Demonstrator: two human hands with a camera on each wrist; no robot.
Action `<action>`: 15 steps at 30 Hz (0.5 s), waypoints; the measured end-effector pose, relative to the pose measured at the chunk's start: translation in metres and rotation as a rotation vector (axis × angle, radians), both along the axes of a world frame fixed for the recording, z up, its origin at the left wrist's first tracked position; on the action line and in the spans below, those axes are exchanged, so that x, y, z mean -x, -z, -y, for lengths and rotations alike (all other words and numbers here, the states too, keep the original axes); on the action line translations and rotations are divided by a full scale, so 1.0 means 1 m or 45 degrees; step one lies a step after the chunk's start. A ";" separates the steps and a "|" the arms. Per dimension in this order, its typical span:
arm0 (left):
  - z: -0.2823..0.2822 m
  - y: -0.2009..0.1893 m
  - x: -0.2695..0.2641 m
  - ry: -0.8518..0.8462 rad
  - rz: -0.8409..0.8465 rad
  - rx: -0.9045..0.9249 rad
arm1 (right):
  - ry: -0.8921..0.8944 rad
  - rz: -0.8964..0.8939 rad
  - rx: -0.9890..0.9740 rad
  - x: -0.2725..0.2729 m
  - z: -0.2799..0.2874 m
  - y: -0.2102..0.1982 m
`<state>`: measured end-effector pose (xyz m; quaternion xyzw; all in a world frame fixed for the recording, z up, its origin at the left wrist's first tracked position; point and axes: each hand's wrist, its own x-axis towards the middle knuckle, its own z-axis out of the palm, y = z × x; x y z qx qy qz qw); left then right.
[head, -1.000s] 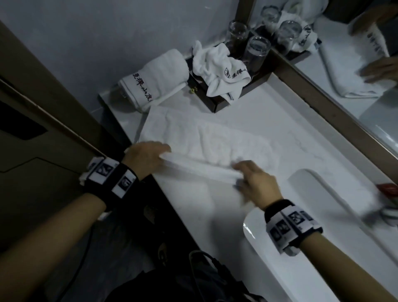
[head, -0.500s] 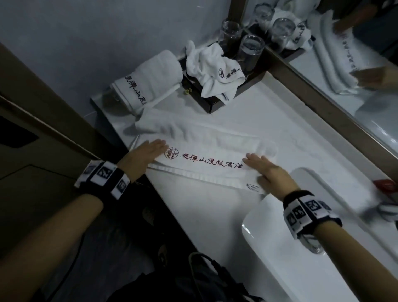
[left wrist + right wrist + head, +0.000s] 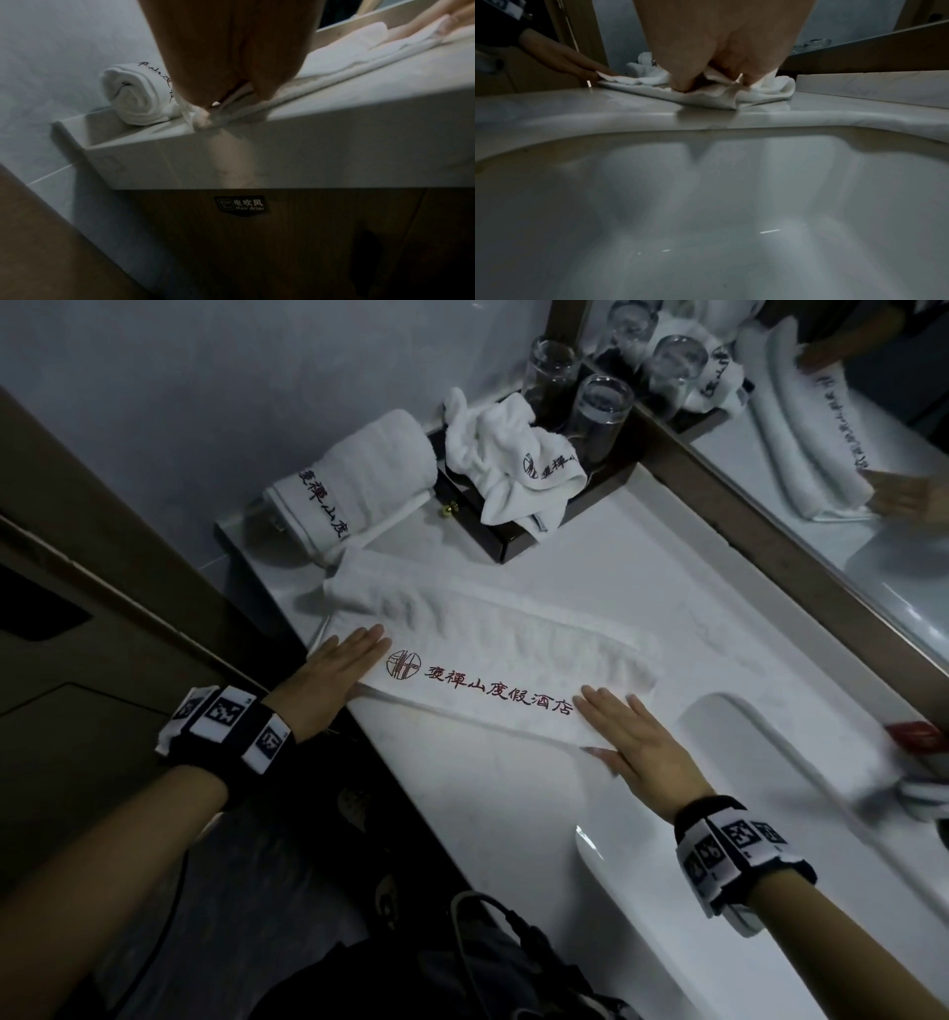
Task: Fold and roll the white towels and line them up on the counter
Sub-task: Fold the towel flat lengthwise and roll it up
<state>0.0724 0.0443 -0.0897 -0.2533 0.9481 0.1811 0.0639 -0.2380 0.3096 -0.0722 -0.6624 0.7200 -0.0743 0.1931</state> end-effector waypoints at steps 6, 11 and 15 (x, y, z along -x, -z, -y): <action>-0.021 -0.001 0.032 0.255 0.142 0.255 | -0.082 -0.206 0.185 -0.026 0.016 -0.001; -0.024 0.004 0.055 0.316 0.120 0.366 | 0.043 -0.165 0.082 -0.034 0.034 0.004; -0.020 0.008 0.053 0.347 0.186 0.375 | 0.016 -0.092 0.105 -0.028 0.035 0.004</action>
